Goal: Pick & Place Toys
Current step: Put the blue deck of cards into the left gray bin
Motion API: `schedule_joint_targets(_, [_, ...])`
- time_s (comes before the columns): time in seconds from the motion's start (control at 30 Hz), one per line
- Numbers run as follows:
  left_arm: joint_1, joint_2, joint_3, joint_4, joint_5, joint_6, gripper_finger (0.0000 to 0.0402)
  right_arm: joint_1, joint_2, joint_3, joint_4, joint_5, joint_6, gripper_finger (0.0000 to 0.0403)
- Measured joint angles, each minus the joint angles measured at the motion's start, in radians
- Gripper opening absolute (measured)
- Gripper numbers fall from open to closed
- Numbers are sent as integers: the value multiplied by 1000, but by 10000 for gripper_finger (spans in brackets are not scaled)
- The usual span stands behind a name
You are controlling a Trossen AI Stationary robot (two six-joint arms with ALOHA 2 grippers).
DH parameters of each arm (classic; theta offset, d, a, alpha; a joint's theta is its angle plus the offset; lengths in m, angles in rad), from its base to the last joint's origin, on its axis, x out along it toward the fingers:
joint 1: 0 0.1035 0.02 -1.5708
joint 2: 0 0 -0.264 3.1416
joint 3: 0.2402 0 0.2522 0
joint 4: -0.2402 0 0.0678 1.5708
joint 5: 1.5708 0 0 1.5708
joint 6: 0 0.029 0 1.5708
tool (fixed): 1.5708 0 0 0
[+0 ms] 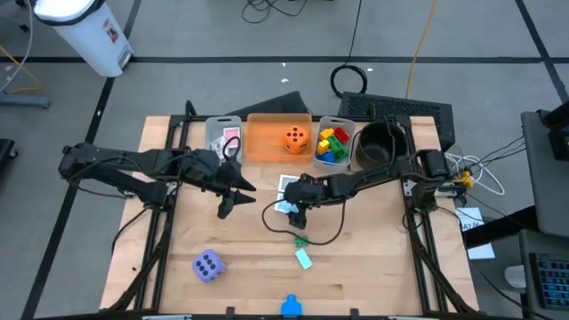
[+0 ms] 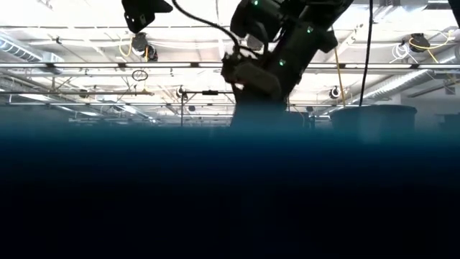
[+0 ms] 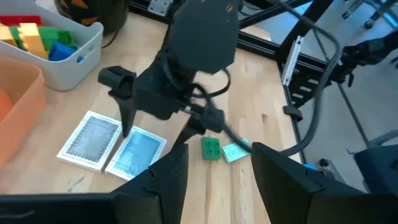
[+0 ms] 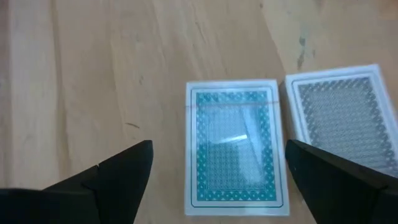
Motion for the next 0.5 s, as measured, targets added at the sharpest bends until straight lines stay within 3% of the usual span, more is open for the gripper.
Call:
schedule_joint_targets(0.33, [5, 0, 0, 0, 44, -7, 182, 13, 66, 1, 8, 7, 24, 357])
schedule_joint_targets(0.5, [5, 0, 0, 0, 44, -9, 182, 13, 70, 1, 3, 59, 30, 357])
